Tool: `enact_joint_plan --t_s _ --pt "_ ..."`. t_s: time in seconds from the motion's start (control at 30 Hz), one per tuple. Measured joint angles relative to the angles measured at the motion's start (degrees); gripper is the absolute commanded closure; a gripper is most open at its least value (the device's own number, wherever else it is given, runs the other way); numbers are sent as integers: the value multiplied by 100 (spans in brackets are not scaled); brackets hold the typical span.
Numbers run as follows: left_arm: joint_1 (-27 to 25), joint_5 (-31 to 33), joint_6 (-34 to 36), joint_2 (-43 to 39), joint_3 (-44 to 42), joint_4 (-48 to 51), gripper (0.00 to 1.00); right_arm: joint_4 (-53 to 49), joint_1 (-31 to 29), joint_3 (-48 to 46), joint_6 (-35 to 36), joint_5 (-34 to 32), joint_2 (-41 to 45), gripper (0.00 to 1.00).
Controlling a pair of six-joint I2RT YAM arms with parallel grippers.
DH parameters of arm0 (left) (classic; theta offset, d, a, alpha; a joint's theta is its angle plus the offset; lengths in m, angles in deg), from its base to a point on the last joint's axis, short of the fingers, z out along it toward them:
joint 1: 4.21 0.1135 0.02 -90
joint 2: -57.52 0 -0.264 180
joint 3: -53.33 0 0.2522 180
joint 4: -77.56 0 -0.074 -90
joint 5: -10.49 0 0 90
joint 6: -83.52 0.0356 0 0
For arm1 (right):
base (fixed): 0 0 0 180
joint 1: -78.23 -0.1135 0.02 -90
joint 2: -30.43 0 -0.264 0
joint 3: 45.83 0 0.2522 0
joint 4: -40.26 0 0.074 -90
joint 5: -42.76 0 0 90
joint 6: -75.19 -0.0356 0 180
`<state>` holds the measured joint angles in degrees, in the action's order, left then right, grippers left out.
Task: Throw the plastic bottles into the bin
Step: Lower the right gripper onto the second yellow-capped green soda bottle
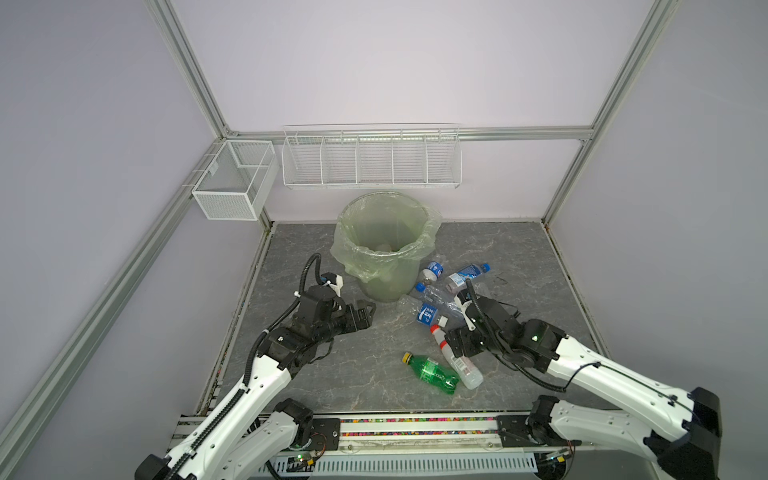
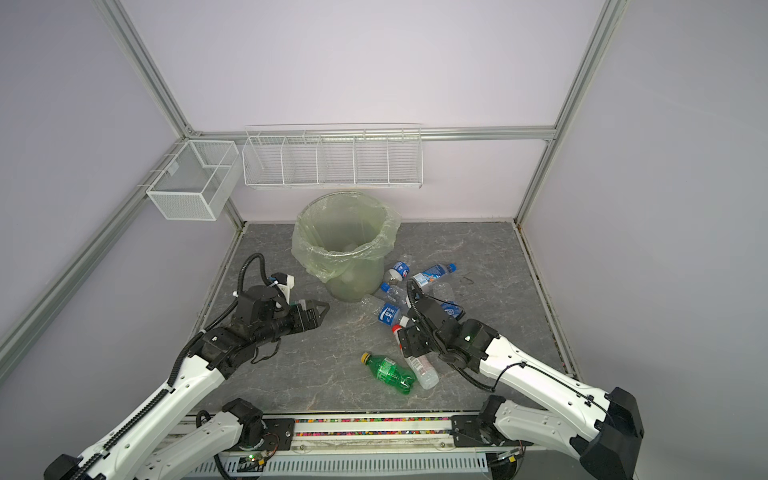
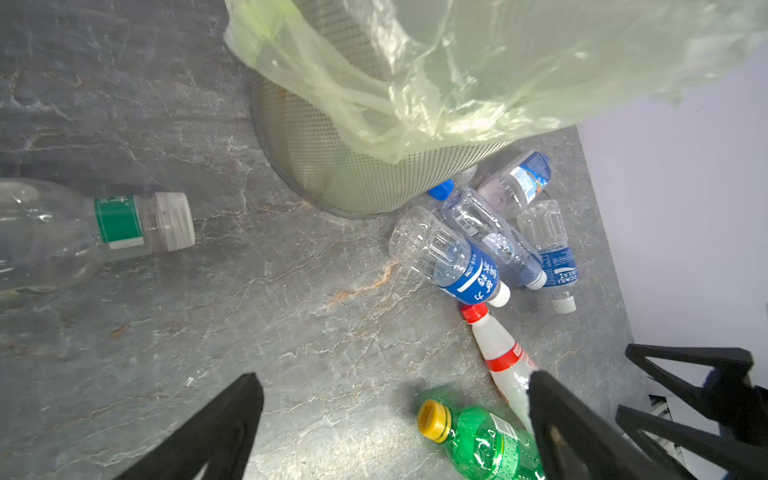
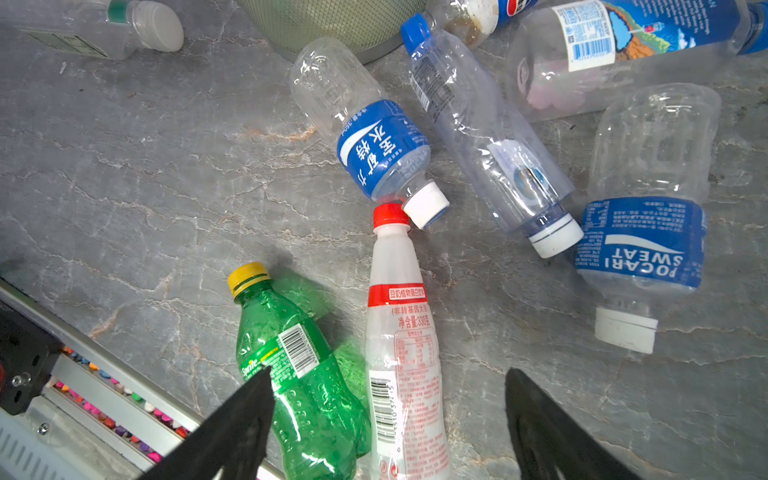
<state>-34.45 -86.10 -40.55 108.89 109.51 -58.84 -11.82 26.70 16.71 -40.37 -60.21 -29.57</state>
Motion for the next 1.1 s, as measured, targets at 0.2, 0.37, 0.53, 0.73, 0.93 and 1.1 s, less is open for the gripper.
enact_joint_plan --t_s 0.2,0.37,0.53,0.73,0.93,1.1 --pt "2 59 -188 739 -28 98 1 175 -275 -4 85 144 -17 12" --pt "4 323 -402 940 -28 313 1 317 -553 -24 142 271 -192 12" --pt "13 721 -605 938 -28 435 1 490 -778 -155 160 271 -444 12" --pt "24 872 -575 1097 13 601 1 682 -933 -197 157 269 -518 12" --pt "140 868 -573 1185 15 647 1 809 -1139 -201 151 223 -750 12" --pt "186 918 -511 1102 13 627 1 837 -1340 -240 149 208 -992 12"
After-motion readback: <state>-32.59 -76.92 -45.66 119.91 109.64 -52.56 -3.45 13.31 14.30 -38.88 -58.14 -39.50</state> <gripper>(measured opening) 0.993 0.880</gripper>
